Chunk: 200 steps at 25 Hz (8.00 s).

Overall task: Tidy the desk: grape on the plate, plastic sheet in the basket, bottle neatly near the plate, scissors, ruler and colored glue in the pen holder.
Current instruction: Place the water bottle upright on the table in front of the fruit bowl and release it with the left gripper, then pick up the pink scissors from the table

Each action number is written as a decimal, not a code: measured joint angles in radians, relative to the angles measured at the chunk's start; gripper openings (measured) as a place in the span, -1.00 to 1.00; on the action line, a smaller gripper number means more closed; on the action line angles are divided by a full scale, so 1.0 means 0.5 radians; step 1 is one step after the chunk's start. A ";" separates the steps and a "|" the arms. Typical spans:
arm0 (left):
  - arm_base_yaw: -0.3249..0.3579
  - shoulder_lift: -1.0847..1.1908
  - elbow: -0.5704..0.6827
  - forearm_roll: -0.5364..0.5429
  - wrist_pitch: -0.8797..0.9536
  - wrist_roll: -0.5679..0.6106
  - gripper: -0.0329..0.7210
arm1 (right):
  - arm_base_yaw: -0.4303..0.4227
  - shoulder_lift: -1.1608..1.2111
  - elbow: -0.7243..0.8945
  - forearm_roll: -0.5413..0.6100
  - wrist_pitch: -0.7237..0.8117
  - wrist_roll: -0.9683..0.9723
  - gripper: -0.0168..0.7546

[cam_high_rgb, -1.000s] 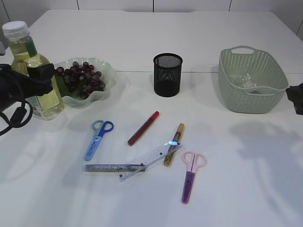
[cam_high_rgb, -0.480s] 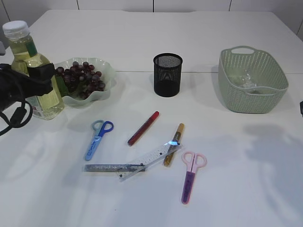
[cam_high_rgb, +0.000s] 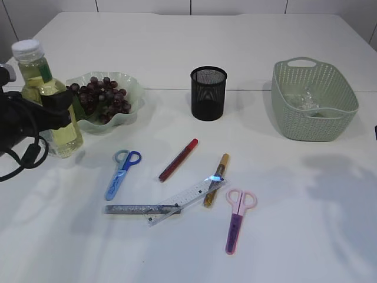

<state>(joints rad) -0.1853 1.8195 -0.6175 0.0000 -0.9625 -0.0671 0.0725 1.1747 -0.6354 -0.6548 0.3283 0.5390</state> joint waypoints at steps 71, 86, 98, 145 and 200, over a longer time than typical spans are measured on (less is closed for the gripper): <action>0.000 0.483 -0.132 -0.083 -0.343 0.091 0.63 | 0.000 0.000 0.000 -0.135 -0.054 0.004 0.51; 0.000 0.280 -0.014 -0.079 -0.347 0.091 0.63 | 0.000 0.000 0.000 -0.135 -0.054 0.004 0.50; 0.000 0.196 -0.014 -0.032 -0.356 0.091 0.63 | 0.000 0.000 0.000 -0.292 -0.016 0.004 0.51; 0.000 -1.842 0.007 -0.125 2.158 0.134 0.49 | 0.000 -0.136 -0.332 1.120 1.683 -0.829 0.50; 0.000 -2.026 -0.455 -0.588 3.877 0.262 0.33 | 0.054 -0.038 -0.333 2.196 1.143 -0.937 0.50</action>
<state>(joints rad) -0.1853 0.8064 -0.8448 -0.2939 0.9760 0.0638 0.0995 1.1559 -0.8021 0.4434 0.8999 0.0703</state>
